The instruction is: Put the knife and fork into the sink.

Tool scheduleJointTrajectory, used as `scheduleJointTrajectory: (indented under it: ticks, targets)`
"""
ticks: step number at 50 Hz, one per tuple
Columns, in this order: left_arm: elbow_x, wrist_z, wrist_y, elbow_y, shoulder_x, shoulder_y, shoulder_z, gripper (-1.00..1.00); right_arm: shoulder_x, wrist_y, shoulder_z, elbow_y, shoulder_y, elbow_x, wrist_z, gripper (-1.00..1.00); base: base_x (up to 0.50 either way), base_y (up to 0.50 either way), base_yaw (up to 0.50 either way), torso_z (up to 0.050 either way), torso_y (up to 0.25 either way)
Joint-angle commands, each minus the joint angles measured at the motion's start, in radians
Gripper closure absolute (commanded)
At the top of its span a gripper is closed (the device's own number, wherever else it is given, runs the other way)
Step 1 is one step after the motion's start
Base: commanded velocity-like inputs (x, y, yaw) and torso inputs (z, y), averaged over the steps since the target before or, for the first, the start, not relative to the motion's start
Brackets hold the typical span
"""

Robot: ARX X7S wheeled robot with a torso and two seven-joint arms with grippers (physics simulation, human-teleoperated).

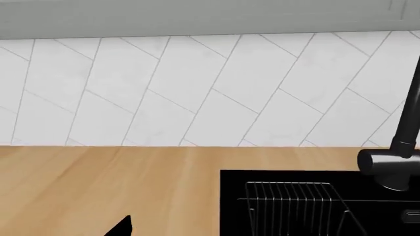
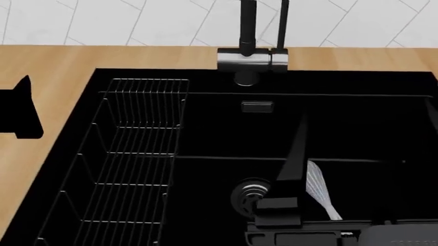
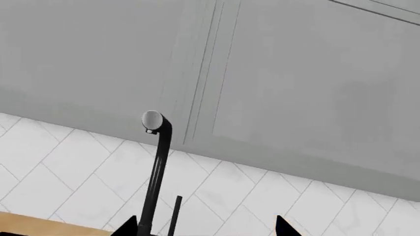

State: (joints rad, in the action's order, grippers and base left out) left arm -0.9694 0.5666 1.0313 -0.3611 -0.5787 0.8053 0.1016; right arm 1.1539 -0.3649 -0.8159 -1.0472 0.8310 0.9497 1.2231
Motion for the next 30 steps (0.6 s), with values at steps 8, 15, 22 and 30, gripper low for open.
scheduleJointTrajectory:
  ticks: [8,15,22,30]
  targets:
    - [0.001,-0.005,0.022,0.001,0.021,0.009,-0.010,-1.00,0.033,0.091,-0.056,0.003,0.033,-0.034,0.012,-1.00,-0.02,0.04,0.00,0.000,0.000]
    - [0.005,-0.010,0.008,0.004,0.020,-0.006,-0.011,-1.00,0.029,0.087,-0.086,0.006,0.064,-0.025,0.017,-1.00,0.00,0.00,0.00,0.000,0.000]
    - [-0.008,-0.006,0.011,0.002,0.020,-0.012,-0.018,-1.00,0.027,0.101,-0.102,0.012,0.072,-0.028,0.021,-1.00,0.00,0.00,0.00,0.000,0.000]
    - [-0.013,-0.004,0.012,-0.001,0.022,-0.014,-0.016,-1.00,0.024,0.084,-0.113,0.015,0.104,-0.003,0.020,-1.00,0.00,0.00,0.00,0.000,0.000]
